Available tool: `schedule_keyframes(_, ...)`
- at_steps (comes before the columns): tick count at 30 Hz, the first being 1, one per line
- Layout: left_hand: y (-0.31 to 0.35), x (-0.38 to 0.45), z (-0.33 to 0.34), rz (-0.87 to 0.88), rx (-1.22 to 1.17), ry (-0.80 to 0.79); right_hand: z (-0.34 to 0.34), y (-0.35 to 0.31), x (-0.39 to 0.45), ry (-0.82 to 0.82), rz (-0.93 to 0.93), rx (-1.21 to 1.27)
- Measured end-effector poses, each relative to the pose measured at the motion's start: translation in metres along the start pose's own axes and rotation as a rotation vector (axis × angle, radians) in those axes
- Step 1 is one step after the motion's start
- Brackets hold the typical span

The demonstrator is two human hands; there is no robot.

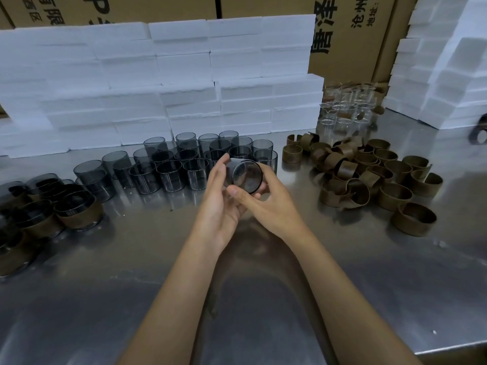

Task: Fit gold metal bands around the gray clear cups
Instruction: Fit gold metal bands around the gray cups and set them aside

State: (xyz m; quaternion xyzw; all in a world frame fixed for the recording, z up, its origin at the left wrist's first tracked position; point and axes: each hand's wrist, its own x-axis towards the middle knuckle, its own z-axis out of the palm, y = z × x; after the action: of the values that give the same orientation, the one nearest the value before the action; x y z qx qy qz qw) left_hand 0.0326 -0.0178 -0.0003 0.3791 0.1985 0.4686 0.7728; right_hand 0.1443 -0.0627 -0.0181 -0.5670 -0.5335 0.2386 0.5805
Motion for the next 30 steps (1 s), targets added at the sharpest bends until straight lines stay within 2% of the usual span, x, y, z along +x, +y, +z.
schedule_keyframes(4, 0.0, 0.0, 0.001, -0.107, -0.071, -0.057, -0.001, 0.004, 0.001, 0.035, -0.003, -0.066)
schedule_keyframes(7, -0.001, 0.001, 0.0, -0.121, -0.069, -0.068, 0.001, 0.002, -0.001, 0.044, -0.012, -0.057)
schedule_keyframes(11, -0.002, 0.001, -0.001, -0.134, -0.106, -0.057, -0.001, 0.0, 0.001, 0.14, 0.002, -0.023)
schedule_keyframes(14, -0.004, 0.001, -0.001, -0.131, -0.036, -0.092, -0.002, 0.0, 0.001, 0.167, 0.016, -0.061)
schedule_keyframes(19, -0.009, 0.004, -0.002, -0.117, -0.024, -0.053, -0.007, 0.003, 0.003, 0.239, 0.084, -0.091)
schedule_keyframes(23, -0.014, 0.004, -0.003, -0.142, -0.043, -0.037, -0.004, -0.004, 0.001, 0.352, 0.208, 0.013)
schedule_keyframes(24, -0.016, 0.004, -0.003, -0.156, -0.038, -0.033, -0.007, -0.004, 0.0, 0.42, 0.209, -0.112)
schedule_keyframes(27, -0.019, 0.004, -0.004, -0.19, -0.035, 0.001, -0.025, 0.0, -0.005, 0.594, 0.124, -0.752)
schedule_keyframes(28, -0.02, 0.004, -0.005, -0.195, -0.045, 0.008, -0.03, 0.002, -0.006, 0.579, 0.163, -0.853)
schedule_keyframes(30, -0.019, 0.004, -0.006, -0.208, -0.062, 0.009, -0.037, 0.003, -0.007, 0.536, 0.294, -0.847)
